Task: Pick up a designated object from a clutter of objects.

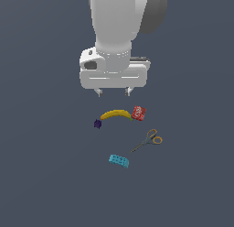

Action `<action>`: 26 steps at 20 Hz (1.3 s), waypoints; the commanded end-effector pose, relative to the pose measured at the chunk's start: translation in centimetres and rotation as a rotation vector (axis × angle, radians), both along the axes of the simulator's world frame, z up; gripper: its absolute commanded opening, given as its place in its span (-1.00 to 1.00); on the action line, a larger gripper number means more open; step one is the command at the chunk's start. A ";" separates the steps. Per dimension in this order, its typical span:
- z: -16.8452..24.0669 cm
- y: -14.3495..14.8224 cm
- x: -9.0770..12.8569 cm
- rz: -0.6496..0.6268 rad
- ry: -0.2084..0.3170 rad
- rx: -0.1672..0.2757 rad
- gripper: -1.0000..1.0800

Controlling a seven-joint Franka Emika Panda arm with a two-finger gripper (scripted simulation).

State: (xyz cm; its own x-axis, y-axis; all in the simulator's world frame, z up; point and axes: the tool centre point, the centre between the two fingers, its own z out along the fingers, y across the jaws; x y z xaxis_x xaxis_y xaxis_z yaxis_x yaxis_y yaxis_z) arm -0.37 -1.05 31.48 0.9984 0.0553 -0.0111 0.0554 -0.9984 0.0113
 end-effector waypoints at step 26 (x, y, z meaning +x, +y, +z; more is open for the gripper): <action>-2.0 -3.1 -0.5 -0.067 0.008 0.002 0.92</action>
